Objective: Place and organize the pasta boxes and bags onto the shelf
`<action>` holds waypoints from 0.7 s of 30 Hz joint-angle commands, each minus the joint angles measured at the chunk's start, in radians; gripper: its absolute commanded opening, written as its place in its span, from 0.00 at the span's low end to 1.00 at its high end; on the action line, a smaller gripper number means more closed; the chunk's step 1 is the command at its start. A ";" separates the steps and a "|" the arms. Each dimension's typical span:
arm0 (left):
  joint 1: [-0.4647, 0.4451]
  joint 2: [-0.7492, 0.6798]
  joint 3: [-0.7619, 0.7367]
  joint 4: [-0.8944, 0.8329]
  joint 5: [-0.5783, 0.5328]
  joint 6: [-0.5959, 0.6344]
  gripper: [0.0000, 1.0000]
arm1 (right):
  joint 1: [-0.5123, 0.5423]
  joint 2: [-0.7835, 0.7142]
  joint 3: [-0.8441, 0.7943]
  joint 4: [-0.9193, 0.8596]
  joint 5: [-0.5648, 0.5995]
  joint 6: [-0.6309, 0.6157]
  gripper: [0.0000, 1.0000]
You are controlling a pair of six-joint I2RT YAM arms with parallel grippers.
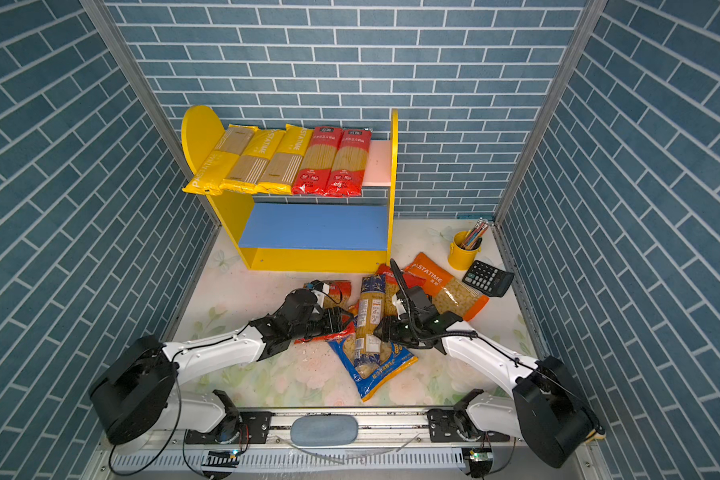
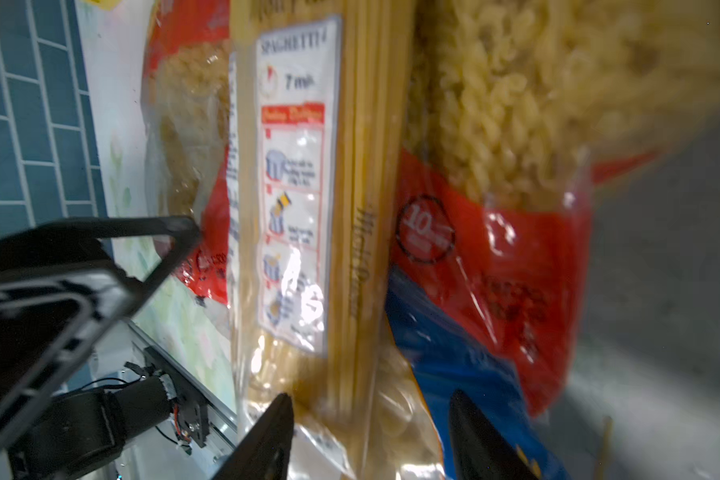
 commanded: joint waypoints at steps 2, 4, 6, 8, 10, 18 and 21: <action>-0.007 0.012 0.030 0.050 0.016 -0.001 0.69 | -0.003 0.077 -0.018 0.232 -0.110 0.071 0.59; -0.007 0.012 0.031 0.039 0.009 0.007 0.68 | -0.002 0.109 -0.017 0.273 -0.124 0.083 0.57; -0.007 0.011 0.028 0.028 0.002 0.008 0.67 | -0.003 0.131 -0.007 0.269 -0.130 0.079 0.48; -0.007 -0.012 0.023 0.009 -0.020 0.007 0.67 | 0.000 0.115 0.004 0.231 -0.118 0.065 0.35; -0.001 -0.057 0.017 -0.014 -0.051 0.013 0.67 | 0.008 0.062 0.034 0.125 -0.071 0.019 0.26; 0.059 -0.170 0.021 -0.097 -0.056 0.046 0.69 | 0.020 -0.058 0.302 -0.482 0.239 -0.248 0.10; 0.068 -0.195 -0.004 -0.089 -0.058 0.041 0.69 | 0.036 -0.056 0.403 -0.669 0.440 -0.310 0.09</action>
